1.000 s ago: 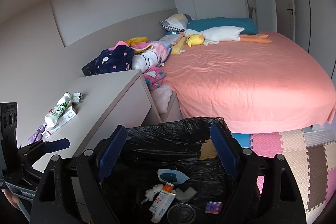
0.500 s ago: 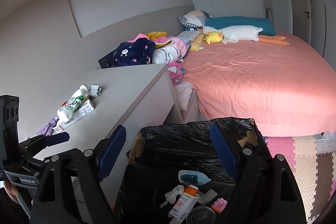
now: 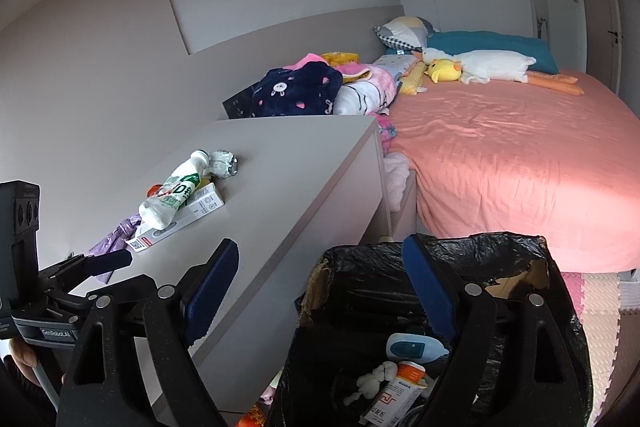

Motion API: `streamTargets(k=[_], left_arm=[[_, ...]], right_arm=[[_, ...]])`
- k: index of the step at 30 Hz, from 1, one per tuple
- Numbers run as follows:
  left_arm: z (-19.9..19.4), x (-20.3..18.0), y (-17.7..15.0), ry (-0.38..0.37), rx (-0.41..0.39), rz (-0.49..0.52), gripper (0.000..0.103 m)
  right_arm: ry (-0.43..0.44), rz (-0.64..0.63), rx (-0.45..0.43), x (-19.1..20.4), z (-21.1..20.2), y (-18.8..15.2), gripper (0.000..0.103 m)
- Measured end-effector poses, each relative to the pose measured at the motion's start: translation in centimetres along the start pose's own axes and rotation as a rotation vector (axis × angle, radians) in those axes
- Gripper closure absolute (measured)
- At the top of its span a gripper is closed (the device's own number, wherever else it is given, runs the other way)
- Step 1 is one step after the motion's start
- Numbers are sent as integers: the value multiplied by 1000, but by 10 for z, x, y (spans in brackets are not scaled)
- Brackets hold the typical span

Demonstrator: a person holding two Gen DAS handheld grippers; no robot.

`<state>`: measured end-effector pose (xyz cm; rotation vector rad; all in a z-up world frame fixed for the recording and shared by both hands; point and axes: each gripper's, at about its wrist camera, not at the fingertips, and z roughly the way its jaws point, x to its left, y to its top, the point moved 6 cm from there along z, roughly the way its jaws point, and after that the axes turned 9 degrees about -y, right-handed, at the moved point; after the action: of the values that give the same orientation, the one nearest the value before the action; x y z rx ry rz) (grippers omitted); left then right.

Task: Collect trash
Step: 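Move both open tools back to the desk toward the purple bag and bottle, then grasp the purple plastic bag with the left tool while the right tool grasps the white ADA bottle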

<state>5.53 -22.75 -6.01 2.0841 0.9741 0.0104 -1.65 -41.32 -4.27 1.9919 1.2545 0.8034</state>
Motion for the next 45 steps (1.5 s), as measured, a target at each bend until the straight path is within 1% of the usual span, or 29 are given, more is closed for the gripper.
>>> streamTargets(k=[8, 17, 24, 26, 29, 32, 33, 35, 36, 38, 39, 40, 41, 42, 43, 44, 45], left_arm=[[-17, 40, 1, 29, -31, -45, 6], [-32, 91, 5, 62, -53, -123, 6], [-40, 121, 8, 103, -64, -146, 6], [-41, 131, 8, 116, -61, -153, 6], [-43, 145, 9, 144, -63, -165, 6], [-45, 158, 10, 181, -67, -175, 6], [-45, 163, 10, 199, -68, -179, 6], [-46, 174, 10, 262, -71, -196, 6], [-45, 179, 10, 278, -69, -204, 7], [-44, 189, 11, 290, -61, -221, 15], [-43, 193, 10, 301, -54, -229, 17], [-42, 197, 10, 310, -47, -234, 22], [-41, 200, 9, 317, -37, -237, 28], [-38, 203, 8, 320, -26, -240, 32], [-36, 206, 7, 321, -12, -245, 39], [-33, 209, 6, 321, -1, -250, 44], [-32, 211, 5, 321, 7, -254, 45]], right_arm=[[34, -25, 14, 35, 19, 4, 19], [88, -60, 48, 82, 47, 8, 19], [129, -89, 76, 118, 64, 10, 19], [140, -93, 83, 126, 68, 11, 16], [164, -92, 99, 137, 74, 13, 16], [171, -94, 107, 148, 81, 17, 16], [172, -95, 110, 152, 83, 18, 16], [177, -98, 111, 159, 86, 20, 16], [178, -102, 112, 163, 88, 21, 16], [176, -110, 115, 172, 91, 21, 15], [175, -114, 119, 176, 93, 22, 15], [173, -117, 124, 180, 96, 22, 15], [171, -119, 128, 184, 98, 22, 15], [166, -121, 133, 188, 101, 22, 15], [163, -124, 136, 192, 103, 22, 15], [161, -127, 137, 195, 105, 23, 15], [155, -132, 140, 200, 109, 23, 15]])
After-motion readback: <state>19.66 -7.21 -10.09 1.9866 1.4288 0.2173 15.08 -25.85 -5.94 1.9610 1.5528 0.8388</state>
